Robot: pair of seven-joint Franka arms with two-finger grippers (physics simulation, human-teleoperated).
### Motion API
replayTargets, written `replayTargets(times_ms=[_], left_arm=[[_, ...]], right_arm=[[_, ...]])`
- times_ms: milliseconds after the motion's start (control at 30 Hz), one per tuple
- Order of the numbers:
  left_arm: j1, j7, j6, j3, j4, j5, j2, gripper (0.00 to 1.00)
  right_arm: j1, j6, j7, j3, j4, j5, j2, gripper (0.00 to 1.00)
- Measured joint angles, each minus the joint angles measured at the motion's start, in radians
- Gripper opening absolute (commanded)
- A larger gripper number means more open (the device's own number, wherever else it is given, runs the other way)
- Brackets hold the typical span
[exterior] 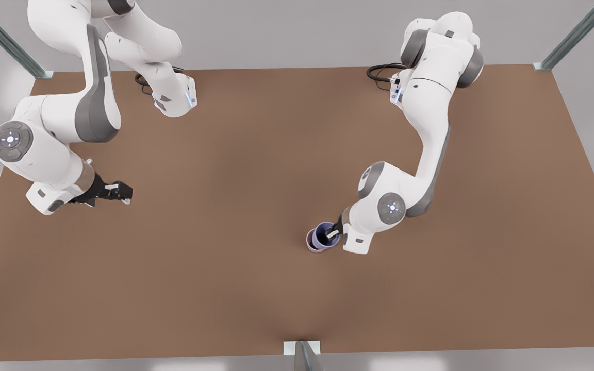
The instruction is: Stack the cups, with the pink cup at the bottom and the purple cup at the top
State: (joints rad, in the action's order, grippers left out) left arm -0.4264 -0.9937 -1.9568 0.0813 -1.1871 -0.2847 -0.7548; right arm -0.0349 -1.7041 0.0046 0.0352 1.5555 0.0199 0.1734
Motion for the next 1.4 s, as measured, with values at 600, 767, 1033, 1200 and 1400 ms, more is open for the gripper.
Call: replayTargets(times_ms=[600,767,1033,1200,1400], left_arm=[[-0.011,0.001,-0.012,0.0,-0.014,-0.008,-0.021,0.21],[-0.011,0.003,-0.021,0.0,-0.015,-0.005,-0.027,0.21],[-0.009,0.007,-0.028,0.0,-0.016,-0.009,-0.035,0.64],[-0.006,0.009,-0.028,0.0,-0.016,-0.027,-0.034,0.99],[-0.003,0.009,-0.027,0.0,-0.016,-0.031,-0.032,0.99]], right_arm=[[0.0,0.006,0.0,-0.002,0.0,0.0,0.0,1.0],[0.0,0.005,-0.001,-0.001,0.0,0.0,0.0,1.0],[0.0,0.006,0.0,-0.002,0.0,0.0,0.0,1.0],[0.001,0.008,-0.002,-0.002,0.0,0.0,0.0,1.0],[0.001,0.008,-0.002,-0.002,0.0,0.0,0.0,1.0]])
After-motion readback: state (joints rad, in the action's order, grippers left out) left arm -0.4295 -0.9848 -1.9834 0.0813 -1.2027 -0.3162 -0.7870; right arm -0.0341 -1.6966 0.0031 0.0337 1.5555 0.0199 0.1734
